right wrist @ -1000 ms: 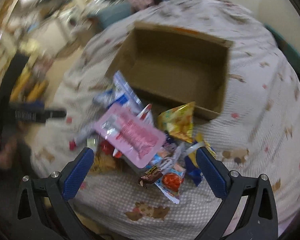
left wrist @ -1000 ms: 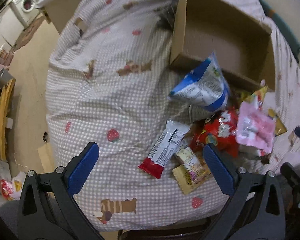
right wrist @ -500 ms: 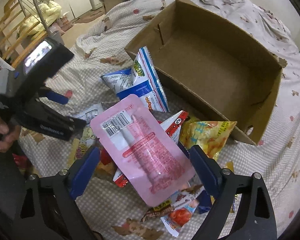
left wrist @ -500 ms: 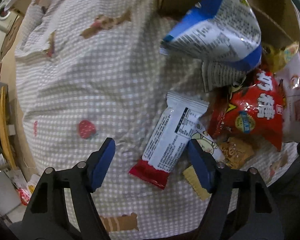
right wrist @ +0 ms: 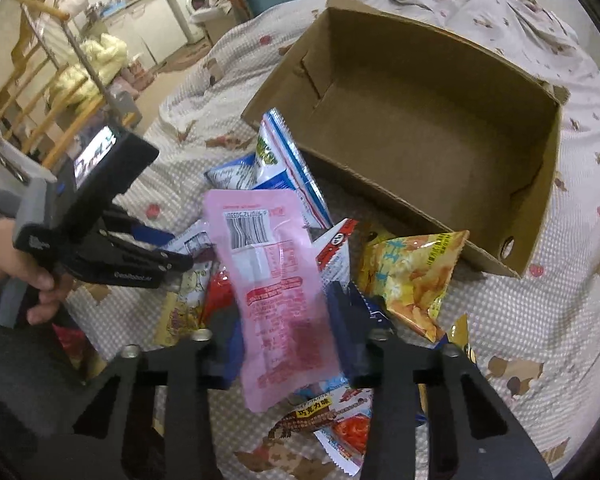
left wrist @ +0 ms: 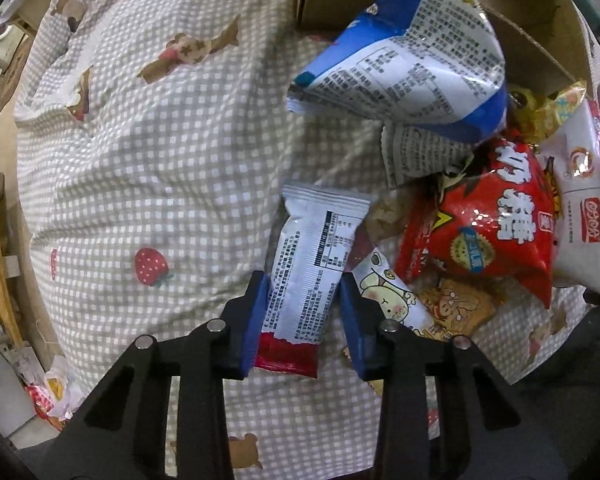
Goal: Organize snacks
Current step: 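Grasp the white-red bar with left tool while right tool grasps pink sausage pack, then carry both snacks into the box and open both tools to release, then grasp the cartoon wafer pack with left tool while right tool grasps white stick snack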
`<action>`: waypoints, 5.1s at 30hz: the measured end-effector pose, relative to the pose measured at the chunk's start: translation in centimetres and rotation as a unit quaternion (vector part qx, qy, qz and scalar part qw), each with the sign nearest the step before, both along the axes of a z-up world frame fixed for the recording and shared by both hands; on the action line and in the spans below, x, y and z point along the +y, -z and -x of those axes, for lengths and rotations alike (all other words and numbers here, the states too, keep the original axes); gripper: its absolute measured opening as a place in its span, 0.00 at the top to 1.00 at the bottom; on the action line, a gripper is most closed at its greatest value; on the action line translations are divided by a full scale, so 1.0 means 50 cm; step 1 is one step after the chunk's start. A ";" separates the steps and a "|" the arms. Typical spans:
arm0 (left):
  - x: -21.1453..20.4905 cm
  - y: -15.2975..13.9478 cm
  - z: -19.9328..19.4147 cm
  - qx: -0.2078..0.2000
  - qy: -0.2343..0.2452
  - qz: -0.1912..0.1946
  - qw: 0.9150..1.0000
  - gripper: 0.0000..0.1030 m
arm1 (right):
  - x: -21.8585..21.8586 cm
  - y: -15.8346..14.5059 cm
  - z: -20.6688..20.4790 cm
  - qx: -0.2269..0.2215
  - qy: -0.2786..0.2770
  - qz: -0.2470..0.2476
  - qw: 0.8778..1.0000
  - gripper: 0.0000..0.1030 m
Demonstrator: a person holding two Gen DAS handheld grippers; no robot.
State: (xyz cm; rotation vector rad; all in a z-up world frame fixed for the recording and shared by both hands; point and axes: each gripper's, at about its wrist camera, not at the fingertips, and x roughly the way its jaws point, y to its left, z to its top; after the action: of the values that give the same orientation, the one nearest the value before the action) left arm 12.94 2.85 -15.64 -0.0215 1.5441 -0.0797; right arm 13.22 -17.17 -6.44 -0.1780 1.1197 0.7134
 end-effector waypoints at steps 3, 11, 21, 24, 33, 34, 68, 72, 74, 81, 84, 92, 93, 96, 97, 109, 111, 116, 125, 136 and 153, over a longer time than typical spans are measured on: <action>-0.001 -0.025 0.007 -0.009 -0.003 0.003 1.000 0.71 | -0.016 -0.006 -0.002 0.001 0.016 -0.016 1.000 0.71; 0.024 -0.089 0.027 -0.054 -0.023 0.015 0.998 0.73 | -0.063 -0.031 0.003 0.007 0.057 -0.081 0.995 0.71; 0.055 -0.211 0.019 -0.165 -0.065 -0.016 0.984 0.73 | -0.109 -0.086 -0.013 -0.021 0.117 -0.143 0.983 0.71; 0.054 -0.260 -0.002 -0.199 -0.068 -0.017 0.977 0.73 | -0.126 -0.096 -0.038 -0.033 0.154 -0.146 0.977 0.71; -0.044 -0.332 -0.139 -0.251 -0.030 0.009 0.967 0.73 | -0.148 -0.089 -0.136 -0.026 0.218 -0.129 0.967 0.71; -0.048 -0.330 -0.156 -0.254 -0.028 0.011 0.967 0.73 | -0.150 -0.089 -0.152 -0.026 0.220 -0.127 0.967 0.71; -0.092 -0.205 -0.285 -0.260 -0.019 0.011 0.965 0.73 | -0.154 0.019 -0.275 -0.015 0.258 -0.078 0.963 0.71; -0.093 -0.207 -0.281 -0.264 -0.017 0.010 0.964 0.73 | -0.160 0.015 -0.272 -0.016 0.261 -0.087 0.961 0.71; -0.093 -0.207 -0.280 -0.263 -0.017 0.010 0.965 0.72 | -0.160 0.013 -0.271 -0.016 0.260 -0.091 0.961 0.70; -0.095 -0.207 -0.278 -0.257 -0.019 0.011 0.966 0.69 | -0.158 0.010 -0.270 -0.016 0.258 -0.096 0.961 0.68; -0.093 -0.212 -0.275 -0.263 -0.021 0.015 0.964 0.44 | -0.159 0.008 -0.271 -0.015 0.259 -0.100 0.960 0.63; -0.095 -0.233 -0.263 -0.284 -0.017 0.031 0.958 0.15 | -0.168 -0.019 -0.264 -0.037 0.264 -0.129 0.955 0.18; -0.096 -0.234 -0.262 -0.284 -0.016 0.031 0.958 0.15 | -0.167 -0.021 -0.264 -0.037 0.261 -0.132 0.956 0.16; -0.096 -0.236 -0.259 -0.284 -0.013 0.033 0.958 0.15 | -0.166 -0.024 -0.265 -0.033 0.257 -0.136 0.956 0.10; -0.095 -0.238 -0.257 -0.285 -0.014 0.033 0.958 0.15 | -0.166 -0.025 -0.265 -0.032 0.255 -0.137 0.957 0.10; -0.069 -0.299 -0.187 -0.317 -0.026 0.030 0.947 0.04 | -0.182 -0.092 -0.200 -0.076 0.255 -0.153 0.952 0.07; -0.060 -0.302 -0.167 -0.317 -0.029 0.032 0.948 0.04 | -0.180 -0.104 -0.183 -0.082 0.250 -0.156 0.952 0.05; -0.044 -0.304 -0.125 -0.315 -0.031 0.028 0.948 0.04 | -0.186 -0.111 -0.143 -0.082 0.249 -0.163 0.951 0.01; -0.009 -0.299 -0.057 -0.304 -0.048 0.023 0.951 0.04 | -0.198 -0.099 -0.062 -0.071 0.262 -0.153 0.950 0.01; 0.009 -0.276 0.016 -0.280 -0.049 0.020 0.959 0.04 | -0.186 -0.087 0.010 -0.062 0.253 -0.138 0.955 0.01; 0.041 -0.069 0.063 -0.085 -0.146 0.079 0.983 0.08 | -0.251 -0.017 0.056 0.004 0.301 -0.127 0.945 0.01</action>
State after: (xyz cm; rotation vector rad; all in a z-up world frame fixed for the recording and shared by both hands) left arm 9.78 4.88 -12.20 -0.3577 1.3472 0.0282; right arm 10.42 -29.74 -5.59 0.3781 1.0038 0.3012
